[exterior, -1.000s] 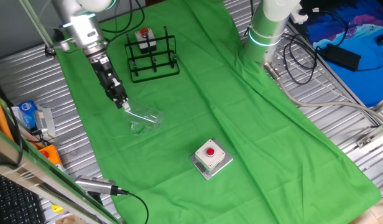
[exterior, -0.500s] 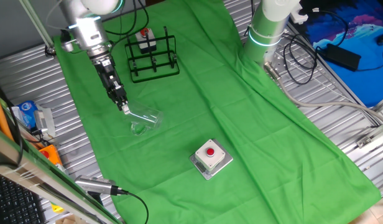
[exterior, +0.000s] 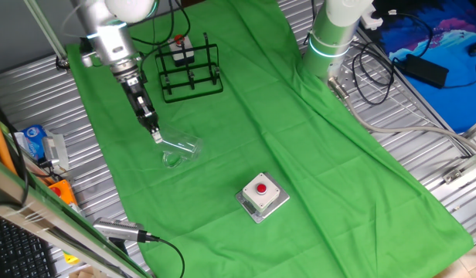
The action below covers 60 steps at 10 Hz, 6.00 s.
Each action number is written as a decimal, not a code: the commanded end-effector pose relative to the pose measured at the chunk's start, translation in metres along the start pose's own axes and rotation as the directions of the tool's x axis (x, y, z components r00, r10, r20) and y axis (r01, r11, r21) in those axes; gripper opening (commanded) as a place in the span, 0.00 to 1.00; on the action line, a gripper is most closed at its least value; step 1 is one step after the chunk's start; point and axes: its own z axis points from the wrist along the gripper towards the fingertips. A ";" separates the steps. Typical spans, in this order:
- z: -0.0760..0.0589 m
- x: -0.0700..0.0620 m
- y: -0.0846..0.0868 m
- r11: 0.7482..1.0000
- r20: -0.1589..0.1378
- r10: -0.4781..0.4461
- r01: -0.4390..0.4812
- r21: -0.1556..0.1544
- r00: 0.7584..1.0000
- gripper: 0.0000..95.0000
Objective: Take the cup off the cup rack
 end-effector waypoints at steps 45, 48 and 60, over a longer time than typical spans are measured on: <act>-0.079 -0.010 0.028 0.776 0.157 -0.282 0.128 0.617 0.946 0.00; -0.075 -0.018 0.032 0.781 0.171 -0.276 0.117 0.614 0.946 0.00; -0.054 -0.039 0.029 0.804 0.281 -0.242 0.030 0.594 0.929 0.00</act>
